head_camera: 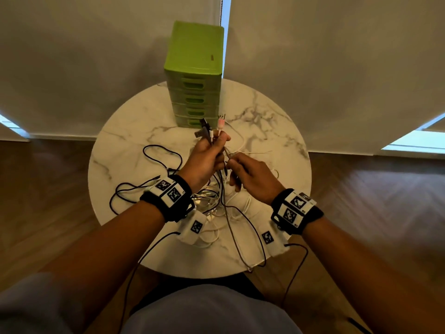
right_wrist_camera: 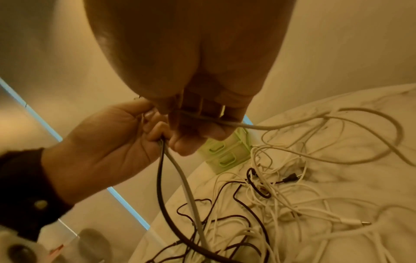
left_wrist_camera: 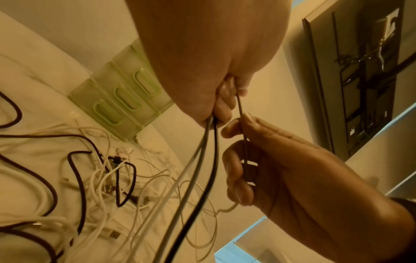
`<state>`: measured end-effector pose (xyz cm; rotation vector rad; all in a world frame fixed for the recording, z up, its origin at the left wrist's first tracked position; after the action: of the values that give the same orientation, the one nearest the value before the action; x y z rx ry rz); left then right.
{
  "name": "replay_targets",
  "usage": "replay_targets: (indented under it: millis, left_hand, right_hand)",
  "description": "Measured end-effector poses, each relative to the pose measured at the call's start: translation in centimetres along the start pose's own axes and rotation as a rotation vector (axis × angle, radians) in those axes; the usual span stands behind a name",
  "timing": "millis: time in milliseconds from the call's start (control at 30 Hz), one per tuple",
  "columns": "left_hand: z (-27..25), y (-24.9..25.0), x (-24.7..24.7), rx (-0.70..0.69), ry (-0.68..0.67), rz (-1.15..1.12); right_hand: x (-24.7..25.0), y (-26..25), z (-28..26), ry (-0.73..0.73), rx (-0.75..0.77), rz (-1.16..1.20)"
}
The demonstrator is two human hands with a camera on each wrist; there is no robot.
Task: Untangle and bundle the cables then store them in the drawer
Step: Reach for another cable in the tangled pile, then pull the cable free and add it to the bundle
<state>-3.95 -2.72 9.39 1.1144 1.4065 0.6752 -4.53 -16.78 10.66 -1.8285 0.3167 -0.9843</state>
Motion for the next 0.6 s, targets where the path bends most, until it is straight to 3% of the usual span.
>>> replay_targets:
  millis: [133,267,467,600]
  left_hand:
    - [-0.6,0.4,-0.1,0.029,0.034,-0.093]
    - [-0.7,0.8,0.6,0.035,0.082,-0.052]
    - [-0.7,3.2,2.2,-0.113,0.169,-0.185]
    - [-0.6,5.2,4.5,-0.191,0.147,-0.311]
  right_hand:
    - [-0.3,-0.4,0.8,0.097,0.055,-0.192]
    - [-0.6,-1.4,1.4,0.099,0.093,-0.324]
    - [-2.0,0.6,0.7,-0.017,-0.001,-0.202]
    - [-3.7,4.3,-0.2,-0.124,-0.061,-0.056]
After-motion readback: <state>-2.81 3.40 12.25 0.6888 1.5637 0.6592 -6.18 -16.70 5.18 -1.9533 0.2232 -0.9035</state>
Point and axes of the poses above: each hand's wrist, its own z-axis towards the middle knuckle, its own x-axis out of the back of the hand, y = z × x, the point moved 4 cm from there along z, towards the middle knuckle, and after that the axes turned 11 degrees about -y, right-handed, at the moved point
